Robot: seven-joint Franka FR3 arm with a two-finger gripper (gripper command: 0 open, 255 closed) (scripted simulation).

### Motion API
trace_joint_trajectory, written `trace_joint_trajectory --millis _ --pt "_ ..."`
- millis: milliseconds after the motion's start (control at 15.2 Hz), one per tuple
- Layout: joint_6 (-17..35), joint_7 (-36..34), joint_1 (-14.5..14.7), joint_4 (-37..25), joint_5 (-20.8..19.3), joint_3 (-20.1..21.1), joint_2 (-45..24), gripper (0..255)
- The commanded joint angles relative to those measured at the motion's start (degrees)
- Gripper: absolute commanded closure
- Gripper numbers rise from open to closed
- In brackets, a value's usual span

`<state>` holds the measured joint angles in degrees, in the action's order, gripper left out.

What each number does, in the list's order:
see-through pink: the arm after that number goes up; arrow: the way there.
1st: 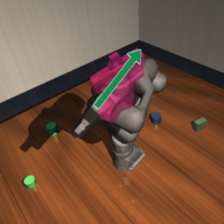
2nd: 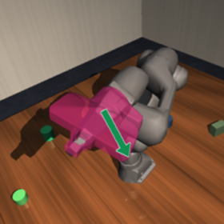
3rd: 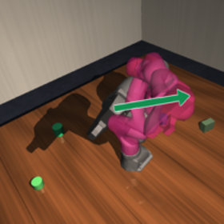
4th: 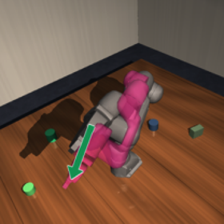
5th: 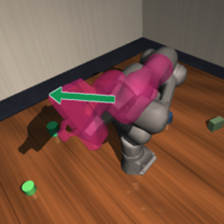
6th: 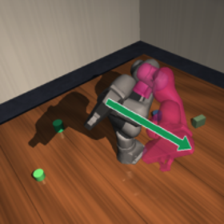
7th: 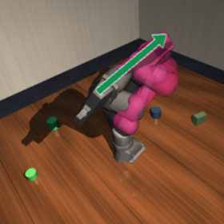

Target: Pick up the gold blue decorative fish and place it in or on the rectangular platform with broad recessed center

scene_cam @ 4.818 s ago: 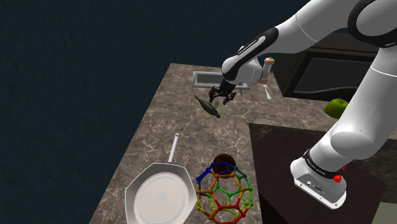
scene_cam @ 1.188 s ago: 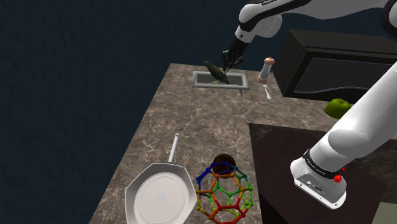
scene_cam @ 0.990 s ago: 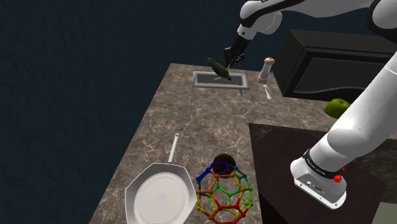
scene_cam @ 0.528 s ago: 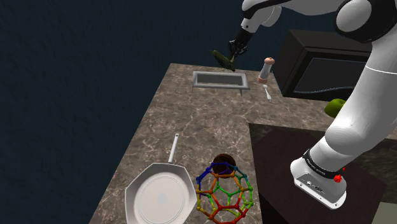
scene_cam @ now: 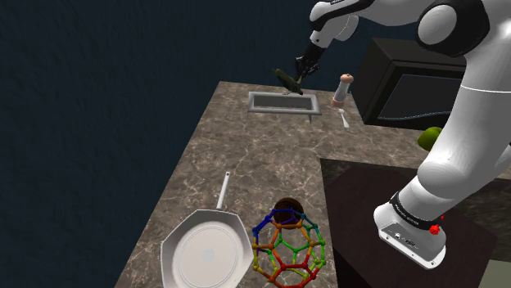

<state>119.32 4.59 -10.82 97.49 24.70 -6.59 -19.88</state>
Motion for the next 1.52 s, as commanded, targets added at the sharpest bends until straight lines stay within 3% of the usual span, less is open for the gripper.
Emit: trace_joint_trajectory --millis 0,528,990,1056,1452 --pt "1.3 0.6 0.0 0.9 0.4 0.1 -0.5 255" --pt "5.7 2.6 -0.1 3.2 1.8 0.6 -2.9 255" --pt "5.7 2.6 -0.1 3.2 1.8 0.6 -2.9 255" --pt "5.7 2.6 -0.1 3.2 1.8 0.6 -2.9 0" --pt "4.3 2.4 -0.3 2.7 1.4 0.3 -1.9 0"
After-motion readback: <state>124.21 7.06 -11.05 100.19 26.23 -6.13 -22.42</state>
